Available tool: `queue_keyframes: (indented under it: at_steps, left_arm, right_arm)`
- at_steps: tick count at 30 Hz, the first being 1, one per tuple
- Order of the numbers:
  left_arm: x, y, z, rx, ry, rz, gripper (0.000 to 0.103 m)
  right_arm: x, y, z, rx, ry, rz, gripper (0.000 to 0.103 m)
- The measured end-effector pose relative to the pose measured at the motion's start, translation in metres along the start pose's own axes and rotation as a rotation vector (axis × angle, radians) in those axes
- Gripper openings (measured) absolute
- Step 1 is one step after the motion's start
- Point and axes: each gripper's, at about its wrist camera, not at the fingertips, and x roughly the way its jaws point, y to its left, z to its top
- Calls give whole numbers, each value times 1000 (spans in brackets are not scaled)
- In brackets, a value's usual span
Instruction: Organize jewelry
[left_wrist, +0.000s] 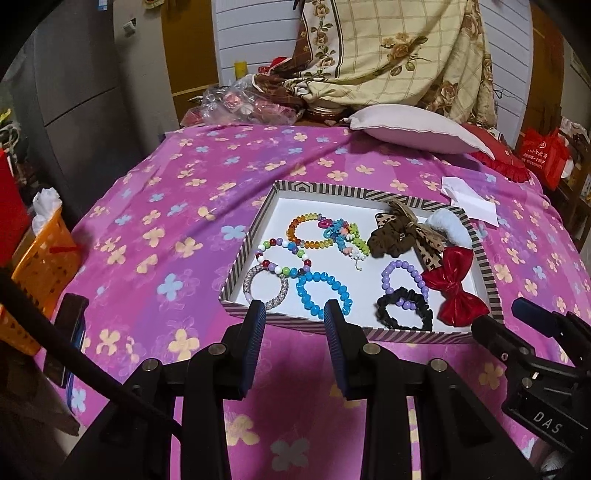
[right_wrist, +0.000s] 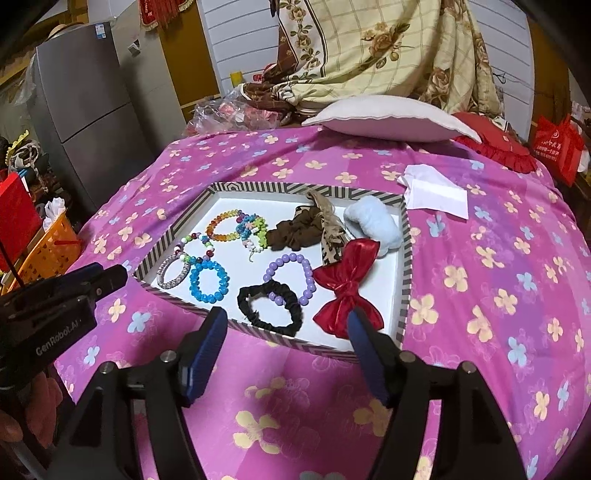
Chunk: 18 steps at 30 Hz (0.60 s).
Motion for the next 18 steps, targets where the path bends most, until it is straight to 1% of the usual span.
queue_keyframes:
  at_steps: [10,18]
  left_arm:
    - [-15,1,-5,-15,-20,7,50]
    - [-21,1,-6,-13,-28,15,50]
  right_arm:
    - [-17,3,0,-9,-31,-11,73]
    - [-21,5,-1,-14,-31,-8,74]
